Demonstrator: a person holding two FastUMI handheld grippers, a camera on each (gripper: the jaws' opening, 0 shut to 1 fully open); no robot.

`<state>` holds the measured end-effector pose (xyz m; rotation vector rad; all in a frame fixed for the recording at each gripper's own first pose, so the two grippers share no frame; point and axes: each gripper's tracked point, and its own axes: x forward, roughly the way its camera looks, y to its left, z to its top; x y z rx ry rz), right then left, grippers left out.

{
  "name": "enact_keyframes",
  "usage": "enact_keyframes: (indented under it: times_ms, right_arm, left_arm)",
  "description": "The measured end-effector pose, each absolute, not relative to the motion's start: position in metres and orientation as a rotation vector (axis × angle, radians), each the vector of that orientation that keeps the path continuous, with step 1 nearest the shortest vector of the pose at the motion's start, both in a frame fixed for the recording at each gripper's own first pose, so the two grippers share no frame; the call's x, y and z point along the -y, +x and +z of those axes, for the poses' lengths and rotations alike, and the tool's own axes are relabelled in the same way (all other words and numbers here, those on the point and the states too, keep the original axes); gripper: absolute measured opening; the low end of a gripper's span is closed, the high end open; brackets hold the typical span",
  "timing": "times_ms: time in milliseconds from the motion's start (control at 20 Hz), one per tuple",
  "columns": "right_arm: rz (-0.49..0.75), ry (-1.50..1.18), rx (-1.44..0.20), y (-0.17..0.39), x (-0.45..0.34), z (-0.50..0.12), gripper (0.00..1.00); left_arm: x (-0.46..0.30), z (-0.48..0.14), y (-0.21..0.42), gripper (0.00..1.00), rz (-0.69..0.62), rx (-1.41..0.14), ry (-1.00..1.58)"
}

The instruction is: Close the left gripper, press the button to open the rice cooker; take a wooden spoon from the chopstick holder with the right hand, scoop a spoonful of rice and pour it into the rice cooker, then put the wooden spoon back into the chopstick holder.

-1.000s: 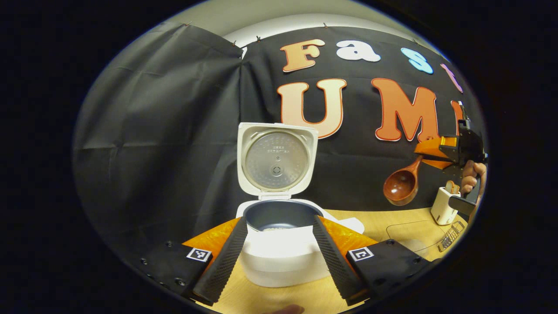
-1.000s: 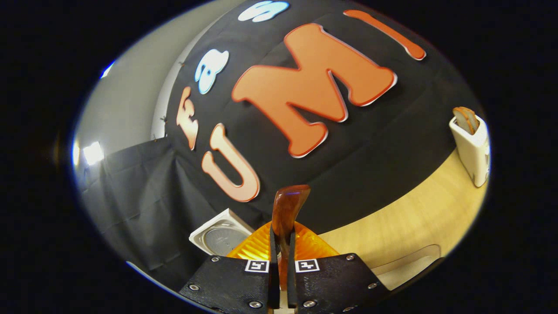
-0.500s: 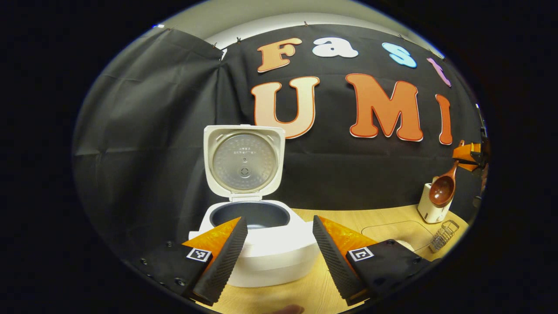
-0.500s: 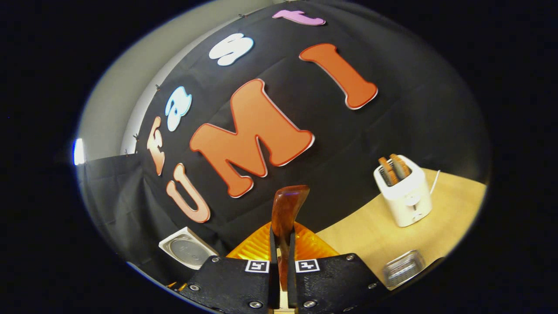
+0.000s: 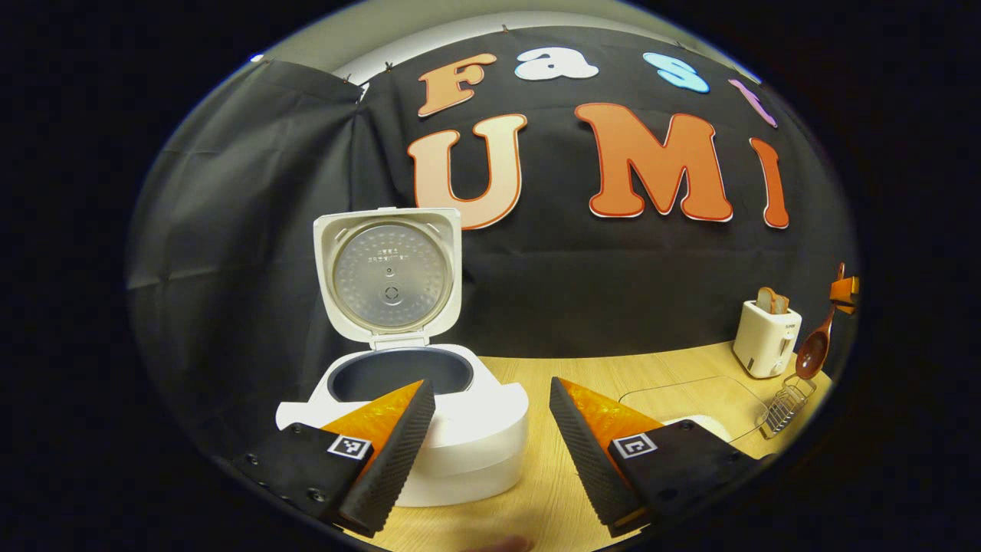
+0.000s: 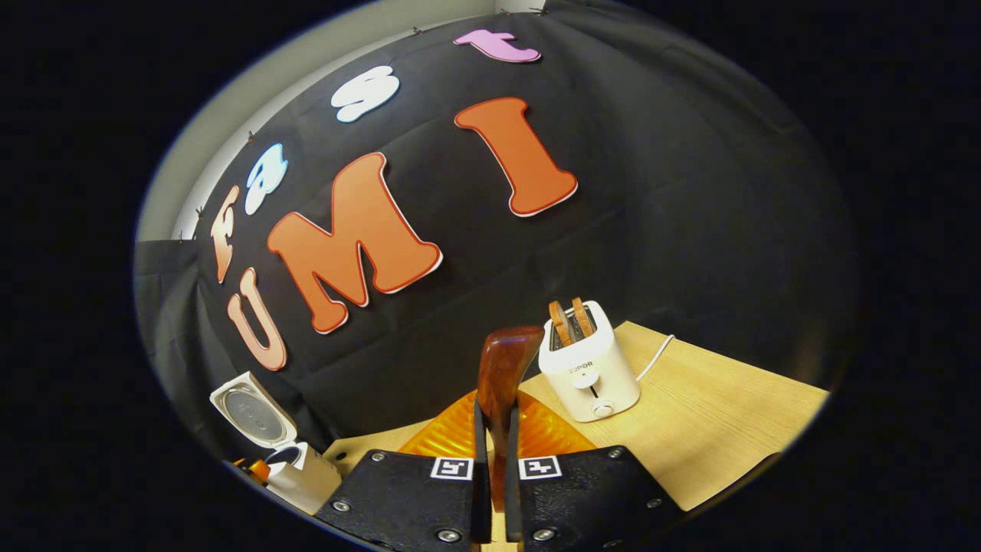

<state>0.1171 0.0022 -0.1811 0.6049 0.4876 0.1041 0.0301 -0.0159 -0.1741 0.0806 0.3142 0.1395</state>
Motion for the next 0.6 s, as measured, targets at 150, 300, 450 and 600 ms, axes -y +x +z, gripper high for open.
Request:
enact_keyframes:
  times_ms: [150, 300, 450, 600]
  right_arm:
    - [0.096, 0.575, -0.529, 0.114, -0.003, -0.206, 0.07]
    - [0.104, 0.545, -0.56, 0.109, -0.007, -0.221, 0.07]
    - [0.109, 0.532, -0.576, 0.101, -0.012, -0.232, 0.07]
    - [0.081, 0.508, -0.606, 0.1, -0.013, -0.242, 0.09]
  left_arm:
    - [0.023, -0.172, 0.041, 0.98, 0.145, -0.3, 0.094]
    - [0.028, -0.17, 0.054, 0.99, 0.142, -0.288, 0.11]
    - [0.027, -0.161, 0.072, 1.0, 0.145, -0.275, 0.1]
    - [0.015, -0.136, 0.095, 1.0, 0.165, -0.24, 0.115]
